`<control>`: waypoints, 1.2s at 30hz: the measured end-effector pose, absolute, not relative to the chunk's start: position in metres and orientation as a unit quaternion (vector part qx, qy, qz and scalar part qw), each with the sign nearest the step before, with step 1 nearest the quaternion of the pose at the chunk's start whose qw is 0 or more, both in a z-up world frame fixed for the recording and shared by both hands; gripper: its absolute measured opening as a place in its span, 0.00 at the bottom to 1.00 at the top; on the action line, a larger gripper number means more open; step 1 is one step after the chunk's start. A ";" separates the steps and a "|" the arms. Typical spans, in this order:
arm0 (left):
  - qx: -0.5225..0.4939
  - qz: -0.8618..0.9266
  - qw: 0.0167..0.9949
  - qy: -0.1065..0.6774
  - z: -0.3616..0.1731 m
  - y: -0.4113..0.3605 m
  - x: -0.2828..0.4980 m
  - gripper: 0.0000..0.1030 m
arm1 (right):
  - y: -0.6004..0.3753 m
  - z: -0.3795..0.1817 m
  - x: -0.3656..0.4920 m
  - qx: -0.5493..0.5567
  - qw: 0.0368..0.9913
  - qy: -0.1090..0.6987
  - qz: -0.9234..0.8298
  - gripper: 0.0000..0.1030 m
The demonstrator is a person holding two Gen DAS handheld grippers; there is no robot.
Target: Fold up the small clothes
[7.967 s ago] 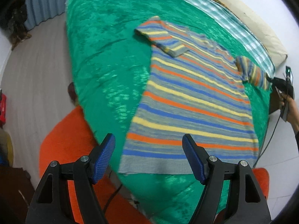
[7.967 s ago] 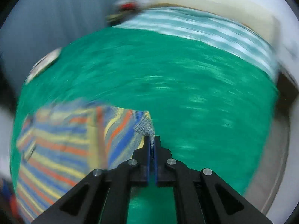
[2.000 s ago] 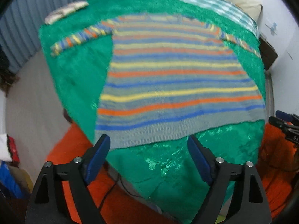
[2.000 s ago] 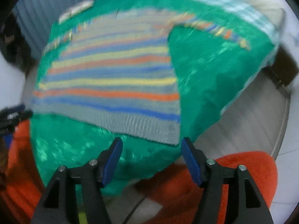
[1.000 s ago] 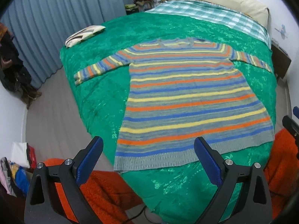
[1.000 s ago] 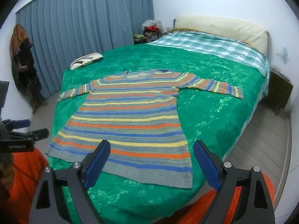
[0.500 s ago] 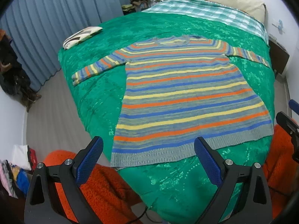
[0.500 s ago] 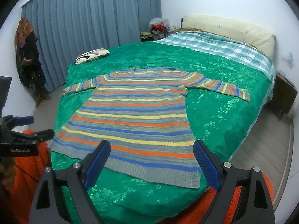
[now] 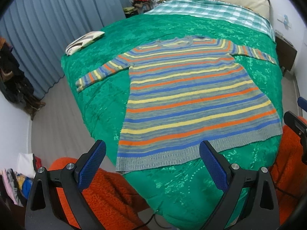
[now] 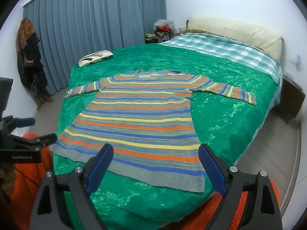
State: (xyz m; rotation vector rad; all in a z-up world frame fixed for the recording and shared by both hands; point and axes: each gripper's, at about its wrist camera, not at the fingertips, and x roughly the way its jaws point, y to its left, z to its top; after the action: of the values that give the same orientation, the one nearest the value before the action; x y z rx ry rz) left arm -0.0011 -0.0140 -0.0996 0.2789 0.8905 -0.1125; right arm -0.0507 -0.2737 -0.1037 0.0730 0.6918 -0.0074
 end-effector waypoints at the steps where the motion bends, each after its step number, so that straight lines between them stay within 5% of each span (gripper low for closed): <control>1: 0.135 -0.053 0.892 0.429 -0.100 -0.014 -0.001 0.95 | -0.272 -0.103 -0.051 0.034 0.940 0.338 -0.003 0.87; 36: 0.181 -0.048 0.898 0.397 -0.076 -0.029 -0.031 0.95 | -0.280 -0.086 -0.071 0.050 0.954 0.295 -0.002 0.87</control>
State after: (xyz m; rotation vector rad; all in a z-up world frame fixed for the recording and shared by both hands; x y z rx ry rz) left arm -0.0306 -0.0288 -0.0764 0.3750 0.8227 -0.0985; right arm -0.0714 -0.2798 -0.0858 0.1024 0.5988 -0.0041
